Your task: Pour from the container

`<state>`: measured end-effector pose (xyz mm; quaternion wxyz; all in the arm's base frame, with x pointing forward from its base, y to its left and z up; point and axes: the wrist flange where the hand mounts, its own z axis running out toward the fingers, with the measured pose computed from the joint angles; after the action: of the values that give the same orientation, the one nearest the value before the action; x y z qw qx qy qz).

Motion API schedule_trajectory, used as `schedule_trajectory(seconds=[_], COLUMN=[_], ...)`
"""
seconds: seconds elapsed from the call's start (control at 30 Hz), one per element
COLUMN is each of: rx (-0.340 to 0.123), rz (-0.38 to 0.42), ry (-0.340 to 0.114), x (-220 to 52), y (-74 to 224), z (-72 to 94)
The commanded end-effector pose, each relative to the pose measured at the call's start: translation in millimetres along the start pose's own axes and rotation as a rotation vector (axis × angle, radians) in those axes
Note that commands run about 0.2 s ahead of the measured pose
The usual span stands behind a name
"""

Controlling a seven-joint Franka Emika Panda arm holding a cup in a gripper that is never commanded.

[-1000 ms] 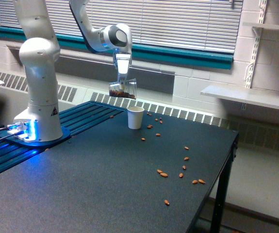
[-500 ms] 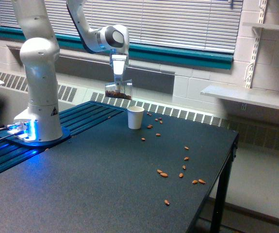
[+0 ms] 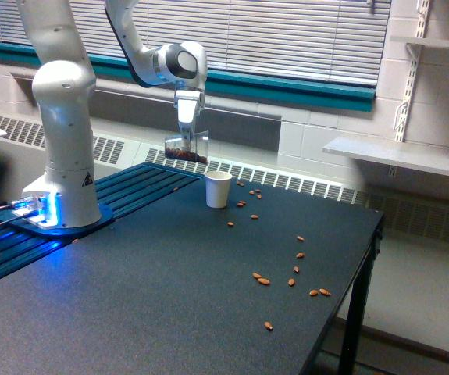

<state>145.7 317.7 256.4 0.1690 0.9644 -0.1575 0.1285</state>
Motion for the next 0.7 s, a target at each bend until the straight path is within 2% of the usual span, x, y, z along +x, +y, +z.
schedule_trajectory(seconds=[0.03, 0.7], rx=[0.007, 0.001], rz=[-0.003, -0.022], ry=[-0.014, -0.060], x=[3.3, 24.4], y=[2.9, 3.6], z=[-0.4, 9.3])
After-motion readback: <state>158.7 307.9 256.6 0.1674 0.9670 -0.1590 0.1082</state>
